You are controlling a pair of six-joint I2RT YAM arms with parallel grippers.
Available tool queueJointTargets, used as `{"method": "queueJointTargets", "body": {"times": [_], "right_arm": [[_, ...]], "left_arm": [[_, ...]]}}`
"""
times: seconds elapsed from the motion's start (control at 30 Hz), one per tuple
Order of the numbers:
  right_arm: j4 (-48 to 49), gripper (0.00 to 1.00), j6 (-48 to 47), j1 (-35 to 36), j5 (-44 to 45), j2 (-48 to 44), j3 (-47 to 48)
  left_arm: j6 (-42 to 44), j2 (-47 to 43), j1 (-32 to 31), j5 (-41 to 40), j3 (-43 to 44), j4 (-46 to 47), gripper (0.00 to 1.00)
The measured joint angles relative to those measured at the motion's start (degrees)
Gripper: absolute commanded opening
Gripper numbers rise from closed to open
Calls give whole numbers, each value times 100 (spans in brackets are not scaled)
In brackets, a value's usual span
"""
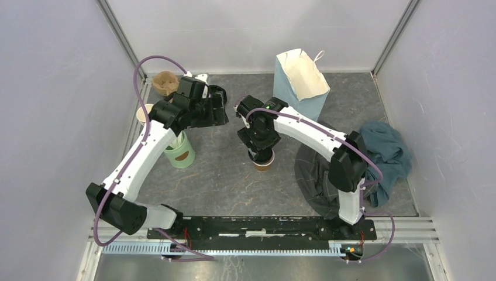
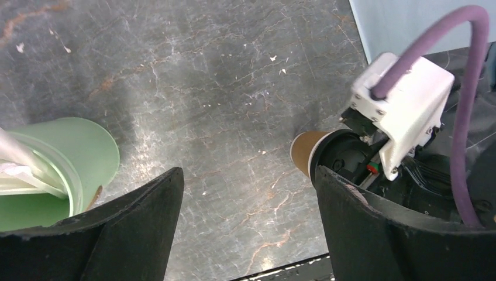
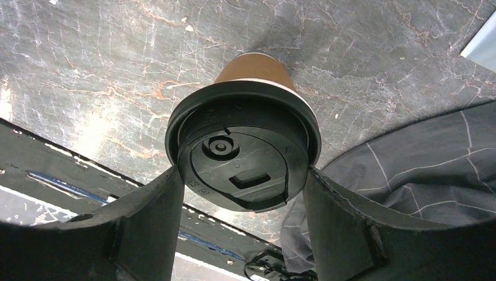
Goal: Pack the takeout coffee
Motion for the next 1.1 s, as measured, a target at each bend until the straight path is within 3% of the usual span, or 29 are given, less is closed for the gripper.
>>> {"method": "queueJointTargets", "body": {"times": [0.47, 1.1], "right_arm": [[-129, 62, 151, 2, 55, 35, -44], [-85, 65, 144, 2, 57, 48, -101]], "left_arm": [[262, 7, -221, -533, 74, -125, 91], [297, 107, -221, -579, 146, -170, 91]]}}
